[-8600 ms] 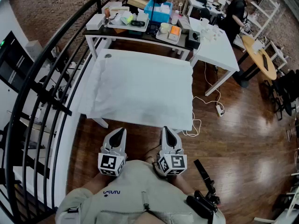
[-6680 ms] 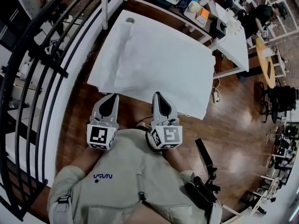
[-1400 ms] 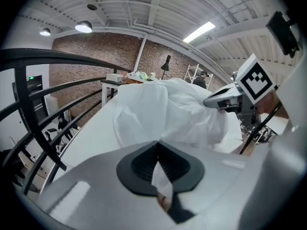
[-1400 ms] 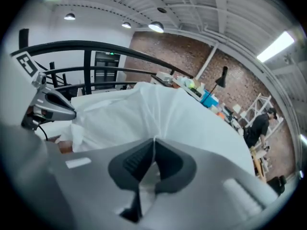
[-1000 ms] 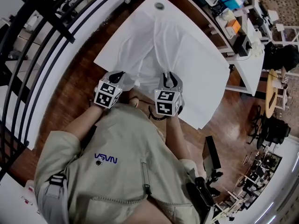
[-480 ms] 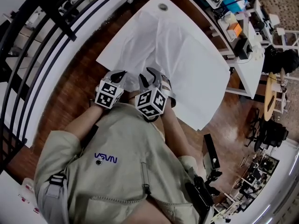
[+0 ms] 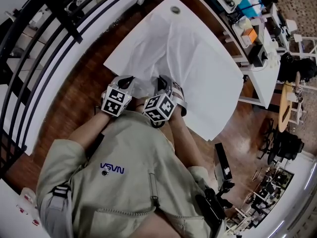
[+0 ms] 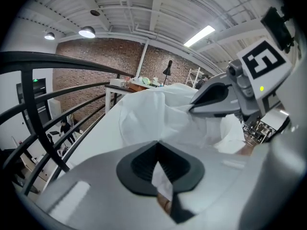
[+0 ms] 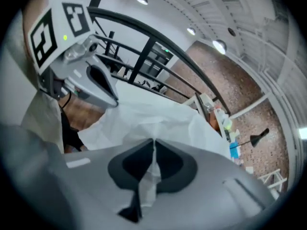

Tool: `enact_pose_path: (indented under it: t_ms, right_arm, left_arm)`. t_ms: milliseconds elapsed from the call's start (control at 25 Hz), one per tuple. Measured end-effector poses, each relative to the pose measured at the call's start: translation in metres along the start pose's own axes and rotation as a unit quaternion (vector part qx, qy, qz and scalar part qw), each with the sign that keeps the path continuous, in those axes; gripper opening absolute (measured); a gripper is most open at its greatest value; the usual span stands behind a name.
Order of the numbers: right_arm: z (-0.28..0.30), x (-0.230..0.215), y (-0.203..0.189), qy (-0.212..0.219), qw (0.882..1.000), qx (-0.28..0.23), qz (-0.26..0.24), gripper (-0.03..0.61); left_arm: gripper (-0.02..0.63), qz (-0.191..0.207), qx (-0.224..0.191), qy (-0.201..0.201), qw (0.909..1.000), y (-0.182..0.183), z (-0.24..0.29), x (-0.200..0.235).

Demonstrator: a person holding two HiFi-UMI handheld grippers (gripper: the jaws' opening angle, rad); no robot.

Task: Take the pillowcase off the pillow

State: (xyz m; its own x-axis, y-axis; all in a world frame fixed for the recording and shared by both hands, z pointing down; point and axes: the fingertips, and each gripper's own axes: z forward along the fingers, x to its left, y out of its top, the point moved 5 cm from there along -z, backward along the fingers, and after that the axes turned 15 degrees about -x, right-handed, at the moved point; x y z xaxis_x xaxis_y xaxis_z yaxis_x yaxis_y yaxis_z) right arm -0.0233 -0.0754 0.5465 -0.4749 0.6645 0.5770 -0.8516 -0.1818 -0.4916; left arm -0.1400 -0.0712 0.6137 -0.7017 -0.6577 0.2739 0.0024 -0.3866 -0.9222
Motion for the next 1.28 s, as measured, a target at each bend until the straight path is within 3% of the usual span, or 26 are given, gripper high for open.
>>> enact_pose_path:
  t_ms: [160, 360, 560, 680, 840, 1000, 1280]
  right_arm:
    - [-0.028, -0.032, 0.008, -0.052, 0.994, -0.05, 0.087, 0.012]
    - [-0.067, -0.075, 0.009, -0.113, 0.969, -0.11, 0.192, 0.012]
    - [-0.093, -0.079, 0.014, -0.106, 0.945, -0.179, 0.252, 0.011]
    - [-0.088, -0.062, 0.018, -0.058, 0.948, -0.192, 0.247, 0.011]
    - [-0.068, -0.032, 0.013, 0.006, 0.959, -0.171, 0.225, 0.011]
    - [-0.053, -0.017, 0.008, 0.013, 0.968, -0.155, 0.198, 0.02]
    - [-0.053, -0.021, 0.011, 0.014, 0.964, -0.168, 0.204, 0.081]
  left_arm:
    - [0.006, -0.001, 0.009, -0.004, 0.9999, 0.002, 0.003, -0.003]
    - [0.006, 0.009, 0.017, -0.003, 0.9998, -0.005, 0.011, 0.001]
    - [0.006, 0.007, 0.027, -0.022, 0.9994, 0.0, 0.022, -0.012]
    - [0.006, 0.012, 0.02, -0.032, 0.9992, 0.008, 0.034, -0.014]
    - [0.007, 0.008, 0.01, -0.035, 0.9993, 0.017, 0.045, -0.014]
    - [0.008, 0.005, 0.014, -0.035, 0.9993, 0.02, 0.039, -0.014]
    - [0.008, -0.005, -0.001, -0.024, 0.9997, 0.029, 0.019, -0.025]
